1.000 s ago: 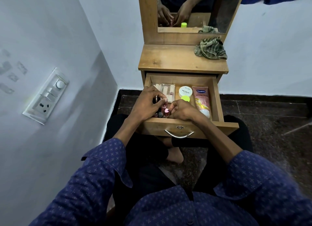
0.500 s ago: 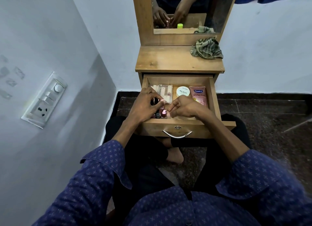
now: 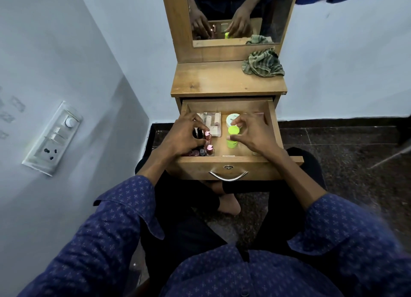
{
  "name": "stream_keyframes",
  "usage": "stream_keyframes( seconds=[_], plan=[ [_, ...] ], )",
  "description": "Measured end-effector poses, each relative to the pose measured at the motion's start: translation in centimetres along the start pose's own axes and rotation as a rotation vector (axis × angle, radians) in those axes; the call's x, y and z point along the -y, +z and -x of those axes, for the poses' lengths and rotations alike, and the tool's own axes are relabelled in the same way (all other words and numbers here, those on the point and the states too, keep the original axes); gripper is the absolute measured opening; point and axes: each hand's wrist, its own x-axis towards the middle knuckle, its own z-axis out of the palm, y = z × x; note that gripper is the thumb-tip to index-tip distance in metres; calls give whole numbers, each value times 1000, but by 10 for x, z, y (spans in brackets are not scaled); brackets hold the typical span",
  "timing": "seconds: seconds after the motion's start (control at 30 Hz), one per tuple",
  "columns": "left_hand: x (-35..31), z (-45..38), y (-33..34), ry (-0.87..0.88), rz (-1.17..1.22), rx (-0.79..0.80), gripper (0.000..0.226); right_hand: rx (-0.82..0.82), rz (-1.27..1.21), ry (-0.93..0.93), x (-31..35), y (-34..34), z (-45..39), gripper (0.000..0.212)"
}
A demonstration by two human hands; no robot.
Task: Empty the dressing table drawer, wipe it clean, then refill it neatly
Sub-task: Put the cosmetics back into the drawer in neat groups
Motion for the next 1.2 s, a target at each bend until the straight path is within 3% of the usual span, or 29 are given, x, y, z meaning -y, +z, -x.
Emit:
stream_keyframes(
  seconds=[0.13,0.77,0.97,1.1,1.2],
  plan=[
    [-3,-10,-5,55,-126,108,41,70,83,43,0,9,5,61],
    [-15,-24,-5,117,-414,179,46,70,8,43,-5,13,2,45],
    [-11,-23,-8,109,-353,160,44,82,-26,24,-6,13,3,38],
    [-9,-23,-13,54,-156,132,42,88,-153,85,-8,12,1,25],
    [-9,-24,-15,31,-9,88,34,98,-338,179,-10,11,-1,27]
  ],
)
